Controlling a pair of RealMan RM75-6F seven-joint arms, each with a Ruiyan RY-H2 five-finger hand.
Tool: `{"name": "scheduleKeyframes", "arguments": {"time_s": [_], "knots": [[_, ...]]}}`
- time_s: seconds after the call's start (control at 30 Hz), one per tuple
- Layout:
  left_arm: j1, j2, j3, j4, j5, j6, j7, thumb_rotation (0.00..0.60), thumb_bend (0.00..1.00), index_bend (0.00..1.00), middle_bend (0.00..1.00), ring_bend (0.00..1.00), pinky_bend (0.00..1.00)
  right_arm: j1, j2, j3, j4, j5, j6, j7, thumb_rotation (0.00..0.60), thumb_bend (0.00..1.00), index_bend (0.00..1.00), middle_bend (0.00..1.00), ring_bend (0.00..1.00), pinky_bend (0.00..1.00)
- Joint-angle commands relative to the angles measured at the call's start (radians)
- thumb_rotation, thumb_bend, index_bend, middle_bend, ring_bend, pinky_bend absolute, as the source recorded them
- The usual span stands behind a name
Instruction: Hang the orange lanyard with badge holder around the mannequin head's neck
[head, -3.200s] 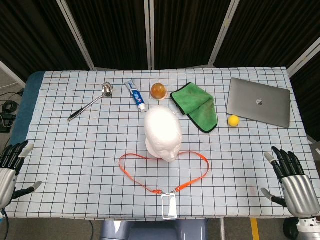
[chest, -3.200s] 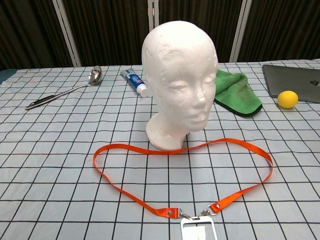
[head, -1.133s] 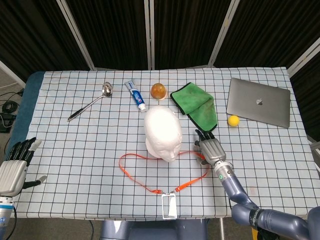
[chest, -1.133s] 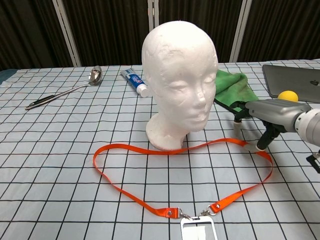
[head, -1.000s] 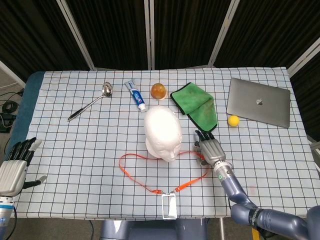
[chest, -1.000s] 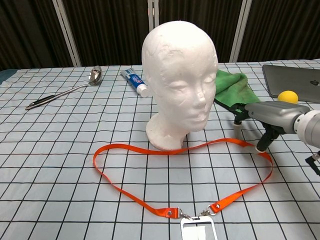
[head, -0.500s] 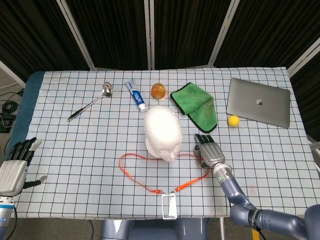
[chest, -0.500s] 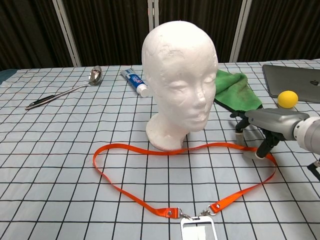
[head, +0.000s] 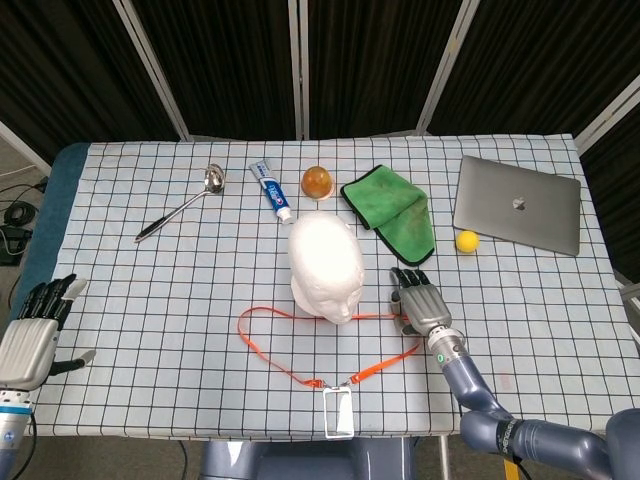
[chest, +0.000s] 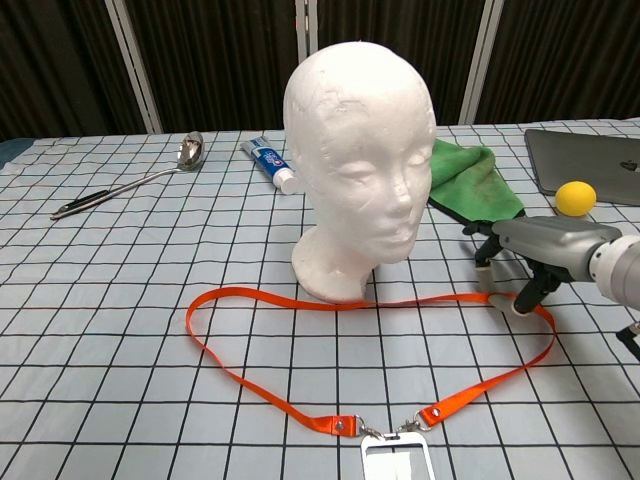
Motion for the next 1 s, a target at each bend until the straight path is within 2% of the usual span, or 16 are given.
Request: {"name": "scheduleKeyframes", "arguments": {"time_s": [0.03,0.1,0.17,0.23,0.37,0.5,0.8,1.0], "knots": [[-0.023,-0.005,-0.007,-0.016,-0.009,-0.036,-0.011,0.6,0.01,0.1,0.0,0.0,0.0,-0.002,0.003,-0.002,-0.004,-0.009,0.008,0.004,0.6,0.4,0.64,0.04,0.0,0.0],[-0.047,-0.01,-0.013,-0.032,-0.01,-0.071,-0.013,0.6,0.08,0.21,0.0,0.0,0.0,-0.004,0.007,-0.003,-0.01,-0.015,0.016,0.008,0.6,0.4,0.64,0.04,0.0,0.0],[-0.076,-0.019,-0.027,-0.044,-0.019,-0.107,-0.006,0.6,0.17,0.27,0.0,0.0,0.0,-0.007,0.013,-0.004,-0.018,-0.02,0.025,0.009,0.6,0.41,0.64,0.04,0.0,0.0],[-0.109,-0.034,-0.045,-0.061,-0.043,-0.153,0.008,0.6,0.21,0.3,0.0,0.0,0.0,-0.009,0.021,-0.004,-0.028,-0.022,0.032,0.008,0.6,0.41,0.64,0.04,0.0,0.0],[-0.192,-0.076,-0.082,-0.083,-0.099,-0.264,0.055,0.6,0.23,0.34,0.0,0.0,0.0,-0.014,0.038,-0.005,-0.051,-0.023,0.043,0.004,0.6,0.41,0.65,0.05,0.0,0.0],[-0.27,-0.152,-0.124,-0.075,-0.177,-0.343,0.142,0.6,0.34,0.39,0.0,0.0,0.0,-0.016,0.054,-0.005,-0.073,-0.018,0.05,0.001,0.6,0.41,0.65,0.05,0.0,0.0],[-0.385,-0.347,-0.174,0.022,-0.297,-0.394,0.285,0.6,0.39,0.42,0.0,0.0,0.0,-0.012,0.064,-0.01,-0.084,-0.012,0.05,-0.002,0.6,0.41,0.65,0.05,0.0,0.0],[-0.454,-0.464,-0.177,0.115,-0.35,-0.428,0.342,0.6,0.44,0.44,0.0,0.0,0.0,-0.008,0.065,-0.015,-0.084,-0.013,0.045,0.001,0.6,0.41,0.65,0.05,0.0,0.0]]}}
